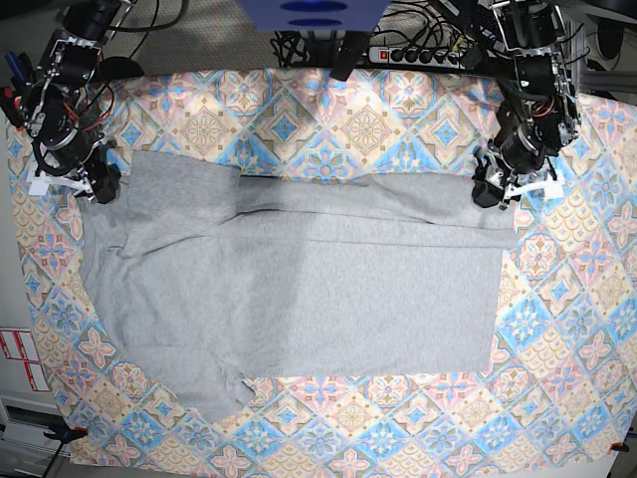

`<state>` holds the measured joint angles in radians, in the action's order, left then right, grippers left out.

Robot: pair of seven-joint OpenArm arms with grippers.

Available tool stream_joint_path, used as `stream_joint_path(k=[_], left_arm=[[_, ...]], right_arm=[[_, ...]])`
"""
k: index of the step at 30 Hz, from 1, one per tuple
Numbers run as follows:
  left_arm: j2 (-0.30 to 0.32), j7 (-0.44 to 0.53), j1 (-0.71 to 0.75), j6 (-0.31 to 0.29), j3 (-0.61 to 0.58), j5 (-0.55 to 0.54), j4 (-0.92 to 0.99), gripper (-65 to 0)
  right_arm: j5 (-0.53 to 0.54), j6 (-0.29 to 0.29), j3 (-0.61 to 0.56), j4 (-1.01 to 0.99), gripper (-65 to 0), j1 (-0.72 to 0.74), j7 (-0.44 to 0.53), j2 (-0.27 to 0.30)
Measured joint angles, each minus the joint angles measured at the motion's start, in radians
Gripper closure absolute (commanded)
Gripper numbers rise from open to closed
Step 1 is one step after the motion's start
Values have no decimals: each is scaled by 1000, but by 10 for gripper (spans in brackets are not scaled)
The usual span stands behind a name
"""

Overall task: Fold the T-shirt properly
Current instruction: 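Carry the hem with both grippers toward the collar, folding the shirt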

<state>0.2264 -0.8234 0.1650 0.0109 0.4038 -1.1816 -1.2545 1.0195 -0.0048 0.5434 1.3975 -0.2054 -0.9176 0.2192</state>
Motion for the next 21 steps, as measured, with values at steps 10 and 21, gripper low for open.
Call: stream_joint_path(k=[10,21], left_arm=[[-5,-3,2,1,-1,0,0,0],[-5,-3,4,2,-1,-1,0,0]], right_arm=[[-4,0,22,-9,-262,-31,-2,0],[6,3,36,-219,-293,73,20,8]])
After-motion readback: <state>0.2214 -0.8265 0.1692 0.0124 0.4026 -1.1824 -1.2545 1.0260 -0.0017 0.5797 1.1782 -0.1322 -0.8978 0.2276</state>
